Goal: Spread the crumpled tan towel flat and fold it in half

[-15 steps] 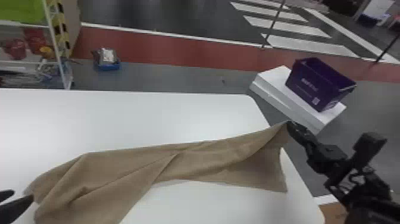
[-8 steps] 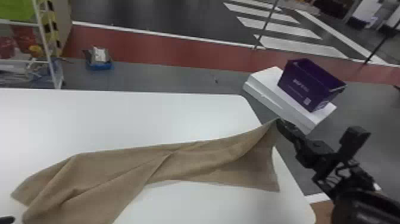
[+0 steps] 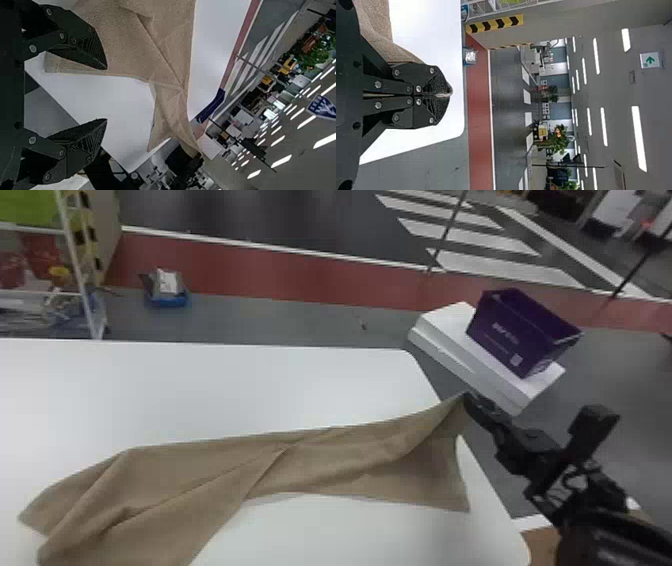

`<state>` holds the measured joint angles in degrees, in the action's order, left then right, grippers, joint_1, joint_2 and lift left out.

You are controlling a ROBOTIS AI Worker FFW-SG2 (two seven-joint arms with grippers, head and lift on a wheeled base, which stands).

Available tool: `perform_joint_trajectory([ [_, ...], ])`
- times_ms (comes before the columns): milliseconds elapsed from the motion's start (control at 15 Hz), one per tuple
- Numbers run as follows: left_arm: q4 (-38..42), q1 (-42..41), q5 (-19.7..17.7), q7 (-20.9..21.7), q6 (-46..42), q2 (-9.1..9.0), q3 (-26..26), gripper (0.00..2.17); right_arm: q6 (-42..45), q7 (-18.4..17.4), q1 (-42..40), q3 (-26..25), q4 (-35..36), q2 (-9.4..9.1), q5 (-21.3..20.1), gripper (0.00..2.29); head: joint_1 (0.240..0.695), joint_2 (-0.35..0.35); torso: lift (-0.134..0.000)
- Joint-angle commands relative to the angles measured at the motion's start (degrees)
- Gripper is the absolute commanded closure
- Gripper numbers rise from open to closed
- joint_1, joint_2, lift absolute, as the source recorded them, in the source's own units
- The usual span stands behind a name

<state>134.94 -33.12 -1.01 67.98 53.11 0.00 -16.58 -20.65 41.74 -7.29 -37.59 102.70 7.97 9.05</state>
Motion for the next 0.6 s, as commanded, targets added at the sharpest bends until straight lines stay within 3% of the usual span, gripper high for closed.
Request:
perform_joint_trajectory([
  [0, -1.4, -3.4, 1.6, -2.3, -14.1, -0.15, 3.1, 0.51, -0.1, 0.0, 0.0, -0.1, 0.0, 0.03, 0.1, 2.13, 0.695, -0.350, -0.124],
  [200, -1.3, -6.4, 3.1, -4.9, -22.6, -0.15, 4.8, 0.51, 0.1, 0.0, 0.0, -0.5, -0.3, 0.21, 0.5, 2.13, 0.695, -0.350, -0.124],
  [533, -4.5, -7.3, 7.3, -6.5, -23.6, 0.44, 7.4, 0.51, 0.1, 0.2, 0.2, -0.7, -1.4, 0.56, 1.1, 2.13, 0.695, -0.350, -0.124],
])
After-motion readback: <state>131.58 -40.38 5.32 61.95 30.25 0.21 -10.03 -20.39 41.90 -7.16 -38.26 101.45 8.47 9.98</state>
